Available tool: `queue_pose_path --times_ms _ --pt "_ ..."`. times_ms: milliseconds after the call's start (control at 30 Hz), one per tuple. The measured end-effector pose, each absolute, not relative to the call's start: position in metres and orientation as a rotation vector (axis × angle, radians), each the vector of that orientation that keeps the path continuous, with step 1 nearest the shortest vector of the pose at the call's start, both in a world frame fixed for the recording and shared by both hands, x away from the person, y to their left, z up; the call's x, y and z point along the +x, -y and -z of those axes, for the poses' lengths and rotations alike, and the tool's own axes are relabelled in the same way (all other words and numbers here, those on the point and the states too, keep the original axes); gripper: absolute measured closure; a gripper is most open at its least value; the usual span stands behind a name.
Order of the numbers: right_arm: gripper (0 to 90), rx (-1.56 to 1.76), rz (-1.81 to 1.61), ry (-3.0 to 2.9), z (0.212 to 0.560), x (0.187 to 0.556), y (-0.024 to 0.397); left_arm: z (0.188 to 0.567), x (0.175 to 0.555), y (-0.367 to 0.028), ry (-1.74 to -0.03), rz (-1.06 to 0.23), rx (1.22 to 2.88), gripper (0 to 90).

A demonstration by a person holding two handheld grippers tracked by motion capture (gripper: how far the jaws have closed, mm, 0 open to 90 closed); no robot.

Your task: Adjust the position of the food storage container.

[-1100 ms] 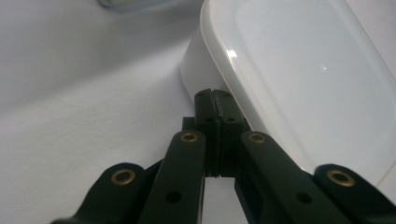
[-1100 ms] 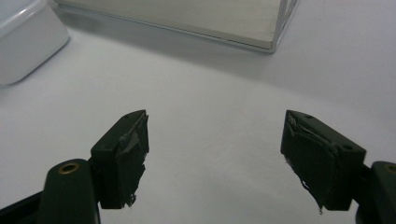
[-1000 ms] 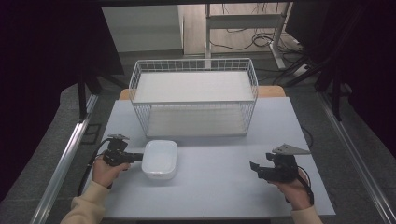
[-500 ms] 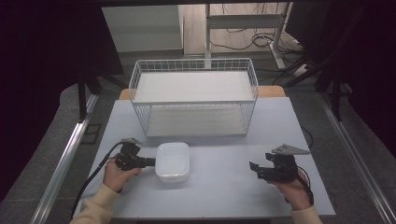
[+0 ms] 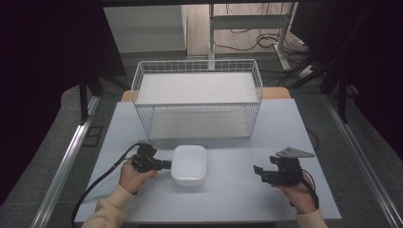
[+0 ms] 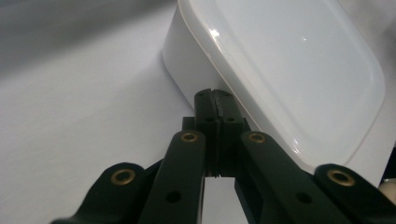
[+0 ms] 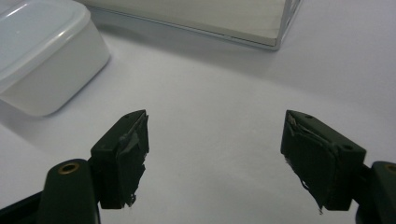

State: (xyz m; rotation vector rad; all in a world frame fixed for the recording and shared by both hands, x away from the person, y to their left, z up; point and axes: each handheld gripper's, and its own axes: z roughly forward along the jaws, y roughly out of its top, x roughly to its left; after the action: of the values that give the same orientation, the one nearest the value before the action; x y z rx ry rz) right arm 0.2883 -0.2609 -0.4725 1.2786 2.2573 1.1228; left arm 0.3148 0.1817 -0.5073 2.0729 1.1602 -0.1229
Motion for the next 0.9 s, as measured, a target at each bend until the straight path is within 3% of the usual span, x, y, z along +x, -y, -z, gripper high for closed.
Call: queue_pose_path --times_ms 533,767,900 --pt "23.5 1.278 -1.121 -2.263 0.473 0.288 0.260 0.508 0.317 -0.155 -1.119 0.143 2.085 90.0" --pt "23.3 1.273 -1.134 -2.255 0.472 0.287 0.260 0.485 0.303 -0.176 -1.133 -0.008 2.004 89.8" --pt "22.9 1.279 -1.156 -2.250 0.472 0.287 0.259 0.473 0.288 -0.187 -1.132 -0.081 1.944 73.0"
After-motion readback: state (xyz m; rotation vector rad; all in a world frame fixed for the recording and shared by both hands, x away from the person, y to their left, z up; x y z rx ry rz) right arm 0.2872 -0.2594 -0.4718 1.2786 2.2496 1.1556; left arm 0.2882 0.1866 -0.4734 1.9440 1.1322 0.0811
